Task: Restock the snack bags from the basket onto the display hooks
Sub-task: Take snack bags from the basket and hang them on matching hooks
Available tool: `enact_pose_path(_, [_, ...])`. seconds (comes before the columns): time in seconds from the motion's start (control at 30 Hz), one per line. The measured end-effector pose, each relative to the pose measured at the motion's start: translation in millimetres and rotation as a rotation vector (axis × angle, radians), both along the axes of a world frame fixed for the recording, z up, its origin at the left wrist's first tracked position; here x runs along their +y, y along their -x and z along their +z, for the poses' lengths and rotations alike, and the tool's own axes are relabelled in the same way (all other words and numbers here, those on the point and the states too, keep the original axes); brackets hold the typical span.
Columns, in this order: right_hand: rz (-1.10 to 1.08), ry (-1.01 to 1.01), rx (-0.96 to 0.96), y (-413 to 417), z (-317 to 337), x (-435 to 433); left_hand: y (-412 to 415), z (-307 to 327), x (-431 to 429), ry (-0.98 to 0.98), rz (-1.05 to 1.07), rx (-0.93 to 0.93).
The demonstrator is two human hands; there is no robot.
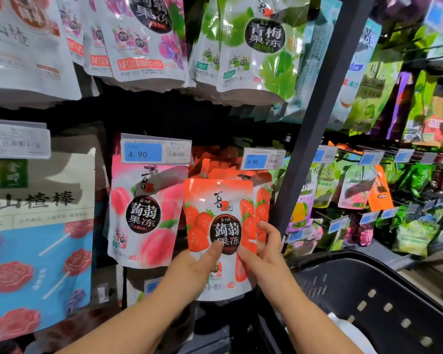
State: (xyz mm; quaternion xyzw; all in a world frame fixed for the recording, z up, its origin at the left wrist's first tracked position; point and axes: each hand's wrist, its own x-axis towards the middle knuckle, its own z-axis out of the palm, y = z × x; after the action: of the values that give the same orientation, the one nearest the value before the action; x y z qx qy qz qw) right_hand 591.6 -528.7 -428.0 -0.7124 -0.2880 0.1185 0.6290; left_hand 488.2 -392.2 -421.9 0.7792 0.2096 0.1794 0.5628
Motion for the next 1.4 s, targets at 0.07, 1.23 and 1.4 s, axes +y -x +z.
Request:
enact_pose_path(0.07, [-0.049,-0.082,0.000,-2,-3,0,-10,3,-1,-0.033,0.008,0.063])
enact_pose_path(1.23, [-0.277,0.228,-0.404,-39,2,20,-76,12,1,-0.024,0.306,-0.128])
enact_pose_path(1.4, [-0.174,0.292,-0.398,-41,1,20,-83,11,4,-0.128,0.301,-0.064])
